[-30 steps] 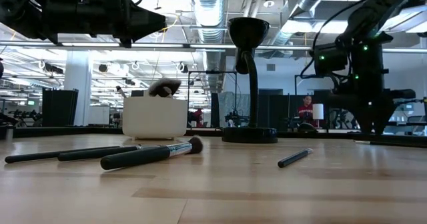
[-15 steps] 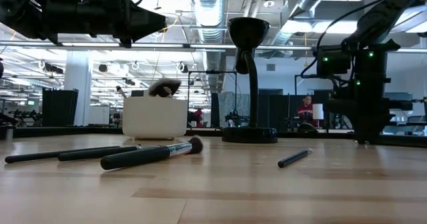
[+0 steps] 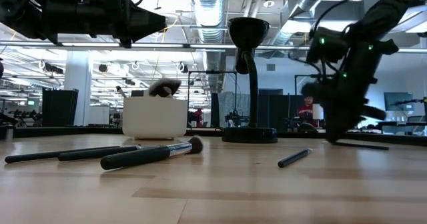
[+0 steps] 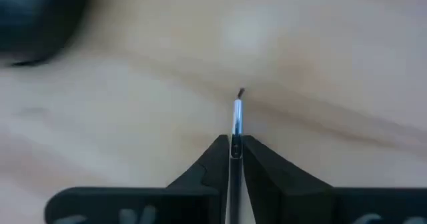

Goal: Put items in baskets/containers
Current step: Put the liner brush into the organizer

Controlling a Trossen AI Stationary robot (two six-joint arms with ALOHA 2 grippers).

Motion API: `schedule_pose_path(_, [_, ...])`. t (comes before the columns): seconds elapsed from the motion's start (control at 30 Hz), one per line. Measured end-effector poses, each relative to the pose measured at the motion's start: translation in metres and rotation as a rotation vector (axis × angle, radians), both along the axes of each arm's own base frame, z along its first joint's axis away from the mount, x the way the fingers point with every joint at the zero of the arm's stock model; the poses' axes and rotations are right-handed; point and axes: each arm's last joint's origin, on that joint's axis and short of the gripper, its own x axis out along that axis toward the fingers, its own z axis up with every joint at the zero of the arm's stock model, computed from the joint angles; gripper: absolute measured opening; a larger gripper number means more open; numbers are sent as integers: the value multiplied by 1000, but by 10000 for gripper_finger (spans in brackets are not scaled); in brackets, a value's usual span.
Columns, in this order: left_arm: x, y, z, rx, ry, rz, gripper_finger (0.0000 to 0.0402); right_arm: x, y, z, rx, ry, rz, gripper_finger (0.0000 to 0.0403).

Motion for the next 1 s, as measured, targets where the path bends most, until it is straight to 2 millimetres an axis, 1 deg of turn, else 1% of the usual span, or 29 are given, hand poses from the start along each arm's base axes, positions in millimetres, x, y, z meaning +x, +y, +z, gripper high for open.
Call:
schedule_pose_path(0.07, [0,0,0,0,0,0,136,12,8,1,-33,-79,25,26])
schedule_pose_path(0.13, [0,0,0,-1,0,0,136,21,17,-2,-83,-106,40,16])
schedule_pose_path(0.23, [0,-1,0,-30,-7,-9,136,30,31,-17,-158,-57,81,6])
schedule_pose_path(0.3, [0,-2,0,-43,-10,-17,136,34,39,-26,-226,-25,76,6])
schedule_pose_path(0.4, [1,-4,0,-43,-9,-30,136,39,53,-32,-349,-18,55,11])
schedule_pose_path(0.47, [1,-6,0,-43,-6,-39,136,41,62,-29,-415,-27,72,18])
schedule_pose_path(0.5, [1,-6,0,-43,-5,-42,136,42,65,-25,-420,-42,88,23])
schedule_pose_path(0.57, [1,-8,-1,-44,5,-48,136,52,71,-8,-404,-156,112,36])
schedule_pose_path(0.63, [1,-9,-2,-45,7,-54,136,62,81,10,-381,-283,180,53])
schedule_pose_path(0.73, [1,-11,-2,-46,14,-66,136,69,102,24,-414,-365,330,81])
schedule_pose_path(0.8, [2,-14,-3,-46,20,-78,136,73,117,29,-471,-415,373,103])
schedule_pose_path(0.87, [2,-17,-4,-47,32,-93,136,72,130,21,-535,-393,386,125])
schedule_pose_path(1.0, [2,-22,-4,-47,36,-123,136,75,154,-10,-600,-361,433,158])
